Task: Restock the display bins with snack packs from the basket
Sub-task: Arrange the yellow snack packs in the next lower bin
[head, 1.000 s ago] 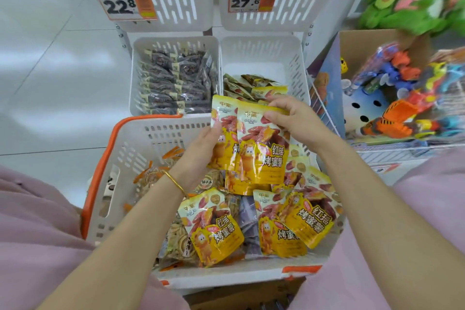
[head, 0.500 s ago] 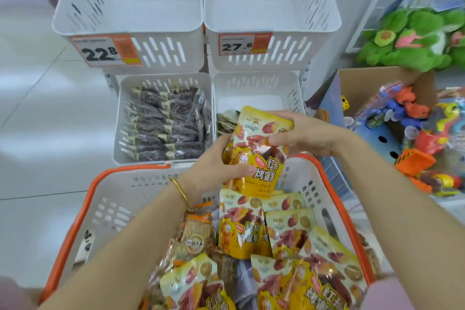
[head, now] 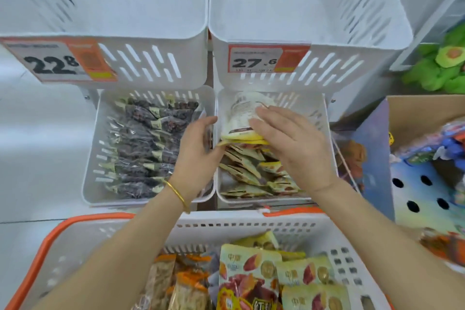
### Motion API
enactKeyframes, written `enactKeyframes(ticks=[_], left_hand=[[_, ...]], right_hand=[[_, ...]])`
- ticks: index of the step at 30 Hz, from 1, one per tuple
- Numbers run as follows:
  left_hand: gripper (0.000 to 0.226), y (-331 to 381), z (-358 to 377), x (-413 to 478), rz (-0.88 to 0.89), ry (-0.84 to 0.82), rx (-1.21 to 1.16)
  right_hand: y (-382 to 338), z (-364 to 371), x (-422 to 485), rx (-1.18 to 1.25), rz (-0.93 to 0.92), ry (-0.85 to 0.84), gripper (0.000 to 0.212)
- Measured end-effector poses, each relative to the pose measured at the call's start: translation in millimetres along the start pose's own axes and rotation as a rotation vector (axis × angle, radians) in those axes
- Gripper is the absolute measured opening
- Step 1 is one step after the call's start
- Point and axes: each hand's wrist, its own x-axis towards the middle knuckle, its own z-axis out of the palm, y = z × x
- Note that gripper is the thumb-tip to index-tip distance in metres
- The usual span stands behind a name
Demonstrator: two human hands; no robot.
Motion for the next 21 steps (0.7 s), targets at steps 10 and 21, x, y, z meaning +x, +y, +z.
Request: enactKeyframes(ticks=[10, 21], left_hand=[[0.054, -31, 17, 18, -0.025, -0.002, 0.062], [0.066, -42, 30, 28, -0.081, -0.033, -0.047]], right_hand=[[20, 79, 0, 0.096, 0.265, -0.034, 0.027], [49, 89, 25, 0.079, 0.546, -0.680, 0.064]])
